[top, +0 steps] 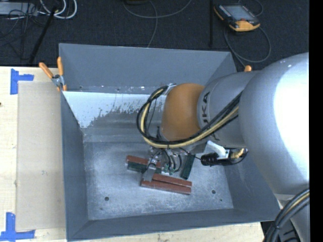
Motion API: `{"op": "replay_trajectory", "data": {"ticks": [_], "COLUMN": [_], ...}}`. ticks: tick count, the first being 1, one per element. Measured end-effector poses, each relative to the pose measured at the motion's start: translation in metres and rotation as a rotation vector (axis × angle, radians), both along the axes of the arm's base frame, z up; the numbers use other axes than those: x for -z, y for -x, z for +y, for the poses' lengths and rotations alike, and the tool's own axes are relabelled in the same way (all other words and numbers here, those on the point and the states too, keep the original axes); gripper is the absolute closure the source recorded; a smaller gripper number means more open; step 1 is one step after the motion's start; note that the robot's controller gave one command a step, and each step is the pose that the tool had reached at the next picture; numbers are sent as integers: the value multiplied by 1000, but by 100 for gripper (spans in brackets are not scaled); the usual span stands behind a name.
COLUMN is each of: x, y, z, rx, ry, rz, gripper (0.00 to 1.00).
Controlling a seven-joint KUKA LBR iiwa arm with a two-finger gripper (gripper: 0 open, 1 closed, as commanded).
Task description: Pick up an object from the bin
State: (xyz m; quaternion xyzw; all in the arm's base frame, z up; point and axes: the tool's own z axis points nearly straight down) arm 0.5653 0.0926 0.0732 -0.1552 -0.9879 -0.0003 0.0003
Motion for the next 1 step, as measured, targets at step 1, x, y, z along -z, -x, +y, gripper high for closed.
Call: {"op": "replay_trajectory", "data": {"ticks": [1], "x": [-155], "y": [7], "z": [-12], "rx": [-101], "ry": [1], "rz": [-9], "gripper": [100]}}
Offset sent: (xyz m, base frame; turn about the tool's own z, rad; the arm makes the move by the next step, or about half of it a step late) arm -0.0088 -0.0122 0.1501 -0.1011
